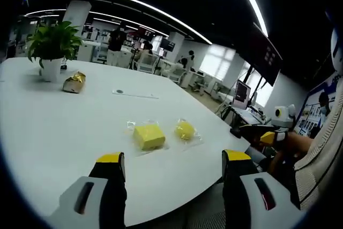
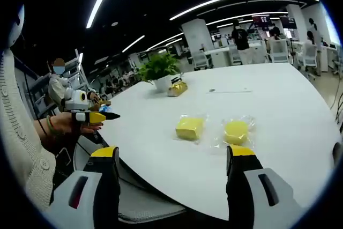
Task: Compare the silicone blocks by pressing each to a similar depth, holding the contact briefly, and releasing to observe deformation and rebound differences across the visible hardness samples.
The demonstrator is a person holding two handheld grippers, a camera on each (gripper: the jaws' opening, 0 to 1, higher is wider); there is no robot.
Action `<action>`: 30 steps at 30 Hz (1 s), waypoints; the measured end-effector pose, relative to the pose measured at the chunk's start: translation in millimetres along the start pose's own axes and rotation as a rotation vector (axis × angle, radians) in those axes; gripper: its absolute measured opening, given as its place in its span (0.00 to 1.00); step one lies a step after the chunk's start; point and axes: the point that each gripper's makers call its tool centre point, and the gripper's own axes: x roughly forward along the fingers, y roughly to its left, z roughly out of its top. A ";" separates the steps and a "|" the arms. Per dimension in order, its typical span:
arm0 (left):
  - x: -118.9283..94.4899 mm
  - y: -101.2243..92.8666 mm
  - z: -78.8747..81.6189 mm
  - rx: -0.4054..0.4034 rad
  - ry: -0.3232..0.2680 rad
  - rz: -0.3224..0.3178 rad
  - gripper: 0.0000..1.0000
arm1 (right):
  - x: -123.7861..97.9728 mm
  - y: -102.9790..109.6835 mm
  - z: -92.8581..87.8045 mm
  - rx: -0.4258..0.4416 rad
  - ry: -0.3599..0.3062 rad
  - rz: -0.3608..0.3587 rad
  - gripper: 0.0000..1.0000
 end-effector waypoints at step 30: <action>-8.0 3.3 -2.4 -0.037 -0.019 0.016 0.73 | 0.7 1.8 -3.2 -0.023 0.008 -0.003 0.75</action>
